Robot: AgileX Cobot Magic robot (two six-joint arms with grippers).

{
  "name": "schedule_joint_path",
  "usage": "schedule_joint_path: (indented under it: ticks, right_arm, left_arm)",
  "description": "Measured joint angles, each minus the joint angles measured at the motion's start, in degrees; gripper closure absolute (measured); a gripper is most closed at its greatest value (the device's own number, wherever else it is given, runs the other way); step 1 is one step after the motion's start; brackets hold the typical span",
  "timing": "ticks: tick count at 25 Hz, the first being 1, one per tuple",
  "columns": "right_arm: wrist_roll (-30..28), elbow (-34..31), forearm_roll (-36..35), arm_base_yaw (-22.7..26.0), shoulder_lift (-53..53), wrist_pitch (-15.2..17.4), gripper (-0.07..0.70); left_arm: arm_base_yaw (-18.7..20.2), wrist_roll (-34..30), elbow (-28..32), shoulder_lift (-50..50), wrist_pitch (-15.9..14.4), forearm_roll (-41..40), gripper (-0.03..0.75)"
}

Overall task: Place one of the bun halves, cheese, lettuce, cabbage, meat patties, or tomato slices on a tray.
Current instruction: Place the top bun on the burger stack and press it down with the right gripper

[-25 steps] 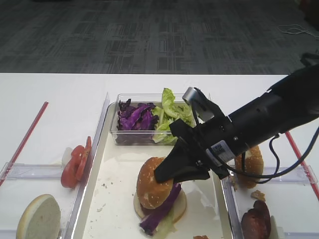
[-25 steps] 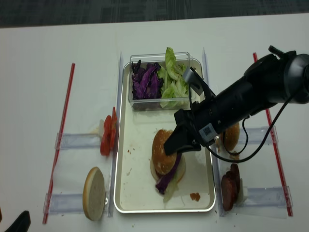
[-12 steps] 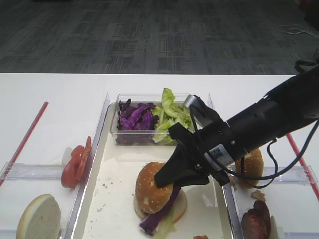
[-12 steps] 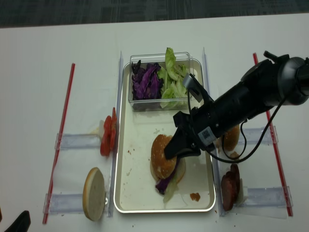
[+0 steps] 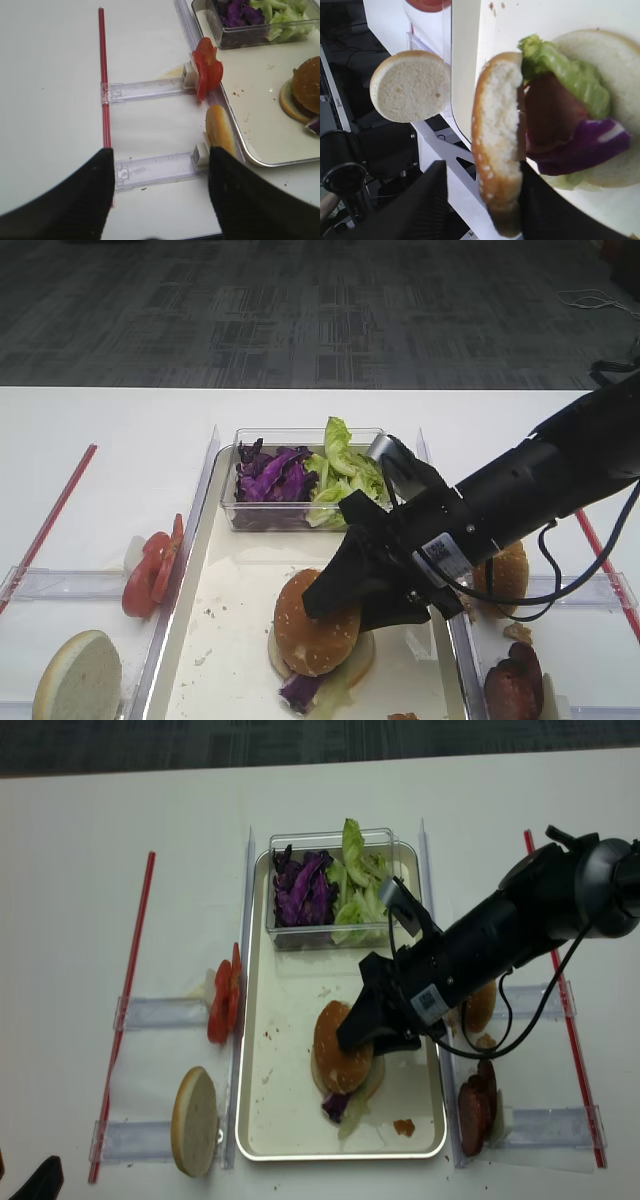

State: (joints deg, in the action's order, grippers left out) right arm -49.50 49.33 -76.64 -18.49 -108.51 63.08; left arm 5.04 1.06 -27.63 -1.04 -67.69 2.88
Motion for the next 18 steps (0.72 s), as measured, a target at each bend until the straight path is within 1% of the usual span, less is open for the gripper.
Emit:
schedule_joint_path:
  ticks: [4,6,11,18]
  right_arm:
    - [-0.22,0.0,0.53,-0.07,0.0,0.78,0.202]
    - [-0.22,0.0,0.62,-0.07,-0.04,0.78,0.178]
    - [-0.35,0.0,0.65,-0.07,-0.04,-0.27,0.164]
    - [0.15,0.0,1.22,-0.07,2.18,-4.32,0.162]
  left_arm:
    - [0.0,0.0,0.0,0.0,0.0,0.0,0.32]
    - [0.0,0.0,0.0,0.0,0.0,0.0,0.32]
    - [0.0,0.0,0.0,0.0,0.0,0.0,0.32]
    - [0.0,0.0,0.0,0.0,0.0,0.0,0.32]
